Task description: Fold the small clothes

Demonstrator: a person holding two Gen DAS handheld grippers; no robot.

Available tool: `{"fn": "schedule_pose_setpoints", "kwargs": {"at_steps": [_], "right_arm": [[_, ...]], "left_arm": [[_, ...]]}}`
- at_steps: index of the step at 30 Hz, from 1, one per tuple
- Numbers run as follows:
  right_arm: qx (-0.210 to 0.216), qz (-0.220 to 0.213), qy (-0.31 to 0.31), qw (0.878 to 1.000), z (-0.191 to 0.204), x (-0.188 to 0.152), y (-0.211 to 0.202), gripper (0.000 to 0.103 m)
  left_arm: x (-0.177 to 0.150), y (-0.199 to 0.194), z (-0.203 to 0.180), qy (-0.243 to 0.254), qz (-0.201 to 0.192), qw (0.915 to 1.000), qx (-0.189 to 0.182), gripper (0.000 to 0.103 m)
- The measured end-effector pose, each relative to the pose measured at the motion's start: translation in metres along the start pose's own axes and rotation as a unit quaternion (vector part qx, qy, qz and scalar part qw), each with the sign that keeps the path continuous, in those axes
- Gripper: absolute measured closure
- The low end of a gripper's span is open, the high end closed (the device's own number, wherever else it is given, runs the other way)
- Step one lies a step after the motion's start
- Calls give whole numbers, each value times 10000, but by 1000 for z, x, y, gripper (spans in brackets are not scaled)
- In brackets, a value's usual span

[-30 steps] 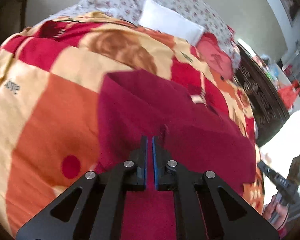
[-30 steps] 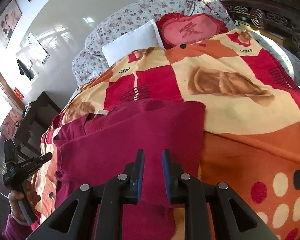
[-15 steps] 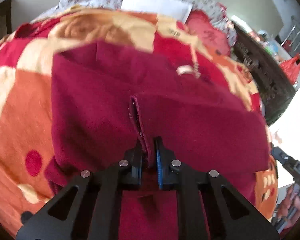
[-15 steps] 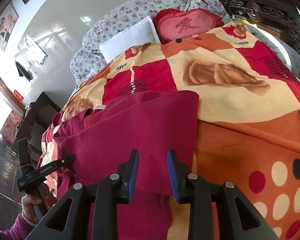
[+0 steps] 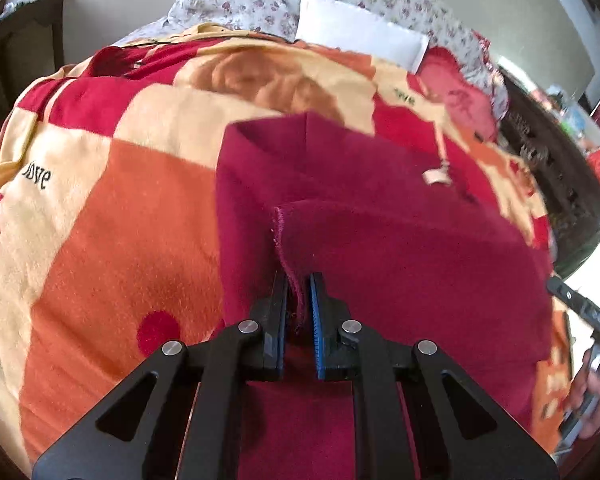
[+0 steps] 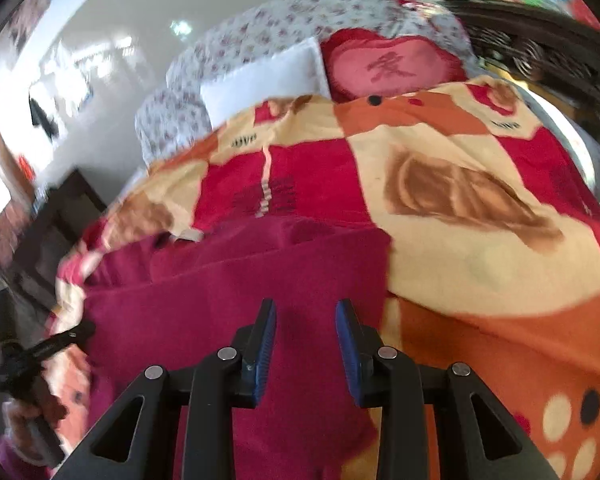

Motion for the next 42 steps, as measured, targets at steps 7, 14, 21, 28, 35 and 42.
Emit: {"fn": "schedule_pose_setpoints", "kwargs": {"at_steps": [7,14,21,28,35,42], "right_arm": [[-180,170,-110,9996,-4,-1,-5,74],[-357,598,-417,9967,3,-62,-20,73],[-481,447,44,9978,-25,-79,-42,72],[-494,209,100,9985,-21,-71,-48,72],[-527,417,300,9973,-16,-88,-45,72],[-40,542,91,9985,8,-114,-72,70]], "left_arm": [[-6,-2,3,19,63,10000,-63,93],[-14,1,0,125,103,9998,61,87],[-26,-24,0,224,105,9997,66,66],[-49,-47,5,169,7,9997,189,62],[-78,-66,7,346,58,9985,415,62],[-96,-78,7,473,67,9979,444,62]]}}
Point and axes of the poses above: each gripper's, at about its wrist camera, not at the fingertips, and y roughly the way its jaws point, z to its left, x to its top, the point moved 3 cm from there along y, roughly the way its jaws point, and after that the axes turned 5 degrees about x, right-handed, at the moved point
